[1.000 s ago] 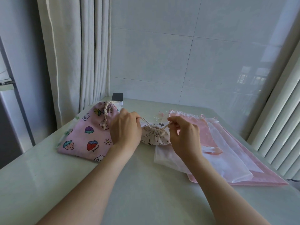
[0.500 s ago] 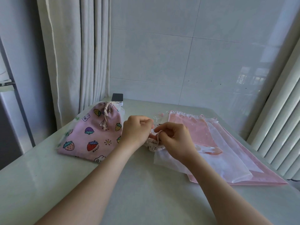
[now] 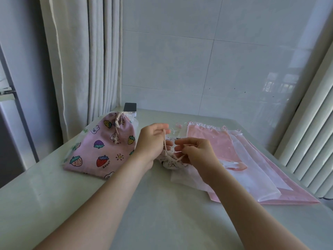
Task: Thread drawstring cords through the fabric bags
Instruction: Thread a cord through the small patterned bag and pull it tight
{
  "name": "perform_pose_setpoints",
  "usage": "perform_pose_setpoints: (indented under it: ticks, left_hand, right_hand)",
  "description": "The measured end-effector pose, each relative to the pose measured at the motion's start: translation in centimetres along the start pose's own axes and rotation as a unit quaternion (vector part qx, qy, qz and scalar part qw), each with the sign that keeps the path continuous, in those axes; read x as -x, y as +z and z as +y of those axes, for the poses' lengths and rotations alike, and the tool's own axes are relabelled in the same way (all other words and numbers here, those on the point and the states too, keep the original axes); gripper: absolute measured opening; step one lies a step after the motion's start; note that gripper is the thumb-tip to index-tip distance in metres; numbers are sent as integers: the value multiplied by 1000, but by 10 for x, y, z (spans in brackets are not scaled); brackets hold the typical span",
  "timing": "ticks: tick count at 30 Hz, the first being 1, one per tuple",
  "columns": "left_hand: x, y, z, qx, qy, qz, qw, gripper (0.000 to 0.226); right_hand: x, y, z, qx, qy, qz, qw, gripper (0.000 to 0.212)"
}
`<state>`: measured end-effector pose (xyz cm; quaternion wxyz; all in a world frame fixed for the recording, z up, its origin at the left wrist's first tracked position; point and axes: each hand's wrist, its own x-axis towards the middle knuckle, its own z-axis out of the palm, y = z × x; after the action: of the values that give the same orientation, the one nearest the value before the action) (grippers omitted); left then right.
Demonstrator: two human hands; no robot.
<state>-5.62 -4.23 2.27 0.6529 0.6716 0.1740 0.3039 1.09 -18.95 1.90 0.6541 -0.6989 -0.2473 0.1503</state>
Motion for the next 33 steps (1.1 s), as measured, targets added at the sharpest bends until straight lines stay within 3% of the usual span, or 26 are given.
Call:
perform_pose_setpoints:
  ticks: [2,5,7,10,13,20,24,29,33]
  left_hand:
    - [1,-1,1,-12,22,-28,999,30]
    - [4,0,2,-49,47,-75,995,34]
    - [6,1,2,-60,57,-106,991,38]
    - [7,1,2,-96,78,-156,980,46]
    - [12,2,5,-111,74,-184,974,50]
    - [10,2,5,-147,-12,-133,980,18]
    - [12,1,4,-189,-25,-154,970,23]
    - [9,1,5,-153,-81,-89,981,22]
    - [7,-3,2,-142,-78,-81,983,24]
  right_hand:
    - [-3,1,0,-71,15,-12,997,49]
    - [-6,1,-3,-142,53,-19,988,34]
    - [-7,0,-2,-121,68,-31,990,22]
    - [-5,0,0,-81,49,-67,993,40]
    - [-3,0,-1,-59,27,-44,997,38]
    - [-6,-5,-7,-130,23,48,990,17]
    - [-1,-4,-7,-79,13,64,995,15]
    - [-1,-8,-10,22,13,146,989,23]
    - [-1,-6,-13,-21,-18,167,986,22]
